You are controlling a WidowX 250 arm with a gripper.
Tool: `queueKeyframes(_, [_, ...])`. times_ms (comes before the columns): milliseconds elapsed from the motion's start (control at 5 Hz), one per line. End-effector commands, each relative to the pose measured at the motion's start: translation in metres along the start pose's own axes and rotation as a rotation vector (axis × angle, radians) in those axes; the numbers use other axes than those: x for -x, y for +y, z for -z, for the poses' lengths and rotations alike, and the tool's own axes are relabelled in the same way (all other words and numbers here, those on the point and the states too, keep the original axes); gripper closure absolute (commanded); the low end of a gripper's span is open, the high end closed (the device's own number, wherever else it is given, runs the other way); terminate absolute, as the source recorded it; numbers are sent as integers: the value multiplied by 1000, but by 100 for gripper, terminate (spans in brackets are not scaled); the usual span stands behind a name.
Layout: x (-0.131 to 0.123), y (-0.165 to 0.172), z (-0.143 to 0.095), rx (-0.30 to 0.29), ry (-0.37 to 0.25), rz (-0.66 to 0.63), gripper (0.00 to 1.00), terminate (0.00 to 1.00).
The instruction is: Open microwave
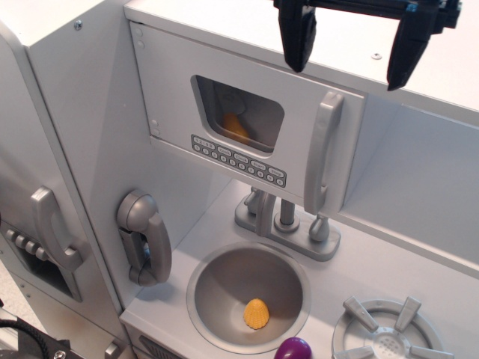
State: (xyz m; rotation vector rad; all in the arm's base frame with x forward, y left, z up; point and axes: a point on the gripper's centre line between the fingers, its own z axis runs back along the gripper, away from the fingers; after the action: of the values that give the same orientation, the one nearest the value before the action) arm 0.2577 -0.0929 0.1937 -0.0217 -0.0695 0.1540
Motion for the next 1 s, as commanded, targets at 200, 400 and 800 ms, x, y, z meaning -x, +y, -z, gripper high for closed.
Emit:
queueKeyframes(200, [-13,11,9,17,-10,48,0,0])
queueKeyframes(400, [-18,22,23,14,-68,115,0,0])
queueKeyframes(800, [-17,40,39,13,-102,131,0,0])
